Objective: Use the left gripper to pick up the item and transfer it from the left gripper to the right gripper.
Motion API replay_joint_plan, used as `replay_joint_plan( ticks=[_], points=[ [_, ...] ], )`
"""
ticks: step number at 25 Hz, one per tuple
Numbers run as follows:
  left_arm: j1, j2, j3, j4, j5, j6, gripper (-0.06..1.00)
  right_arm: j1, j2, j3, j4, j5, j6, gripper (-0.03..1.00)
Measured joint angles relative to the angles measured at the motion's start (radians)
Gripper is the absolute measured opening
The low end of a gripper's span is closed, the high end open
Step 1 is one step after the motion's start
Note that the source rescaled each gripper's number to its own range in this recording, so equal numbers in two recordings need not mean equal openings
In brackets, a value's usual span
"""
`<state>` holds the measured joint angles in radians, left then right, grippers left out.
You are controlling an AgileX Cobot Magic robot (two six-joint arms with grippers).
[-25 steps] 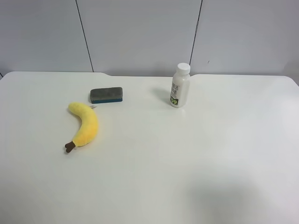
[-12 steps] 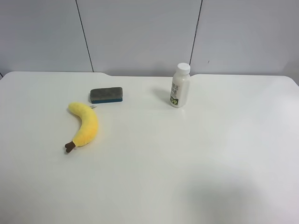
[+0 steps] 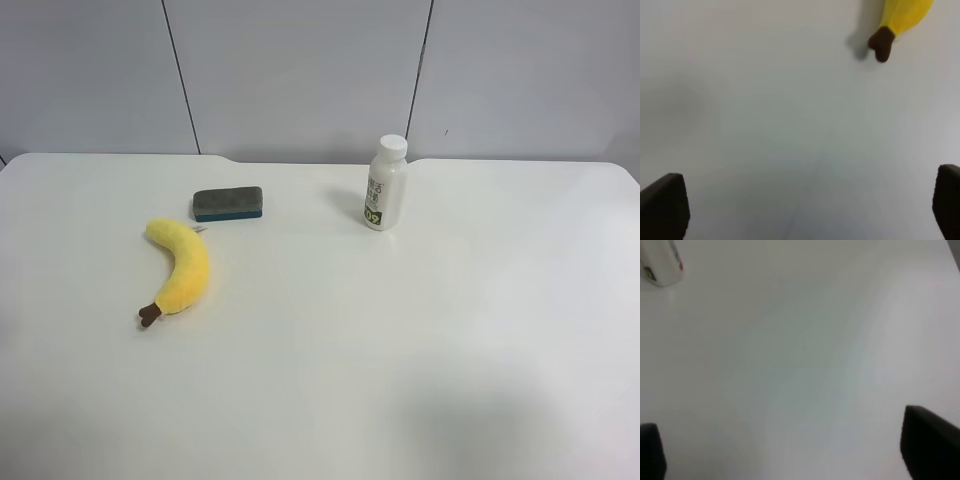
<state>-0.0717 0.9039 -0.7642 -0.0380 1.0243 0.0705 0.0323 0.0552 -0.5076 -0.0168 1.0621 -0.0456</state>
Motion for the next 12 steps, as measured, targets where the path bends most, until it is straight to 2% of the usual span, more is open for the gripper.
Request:
replay_joint_plan(
  ticks=[4, 12],
  points=[
    [-0.082, 0.192, -0.025, -0.001, -0.117, -0.023, 1.00, 0.000, 0.000, 0.000, 0.000, 0.000, 0.000, 0.92],
    [-0.280, 0.503, -0.096, -0.001, -0.308, -0.221, 1.00, 0.000, 0.000, 0.000, 0.000, 0.000, 0.000, 0.92]
  ],
)
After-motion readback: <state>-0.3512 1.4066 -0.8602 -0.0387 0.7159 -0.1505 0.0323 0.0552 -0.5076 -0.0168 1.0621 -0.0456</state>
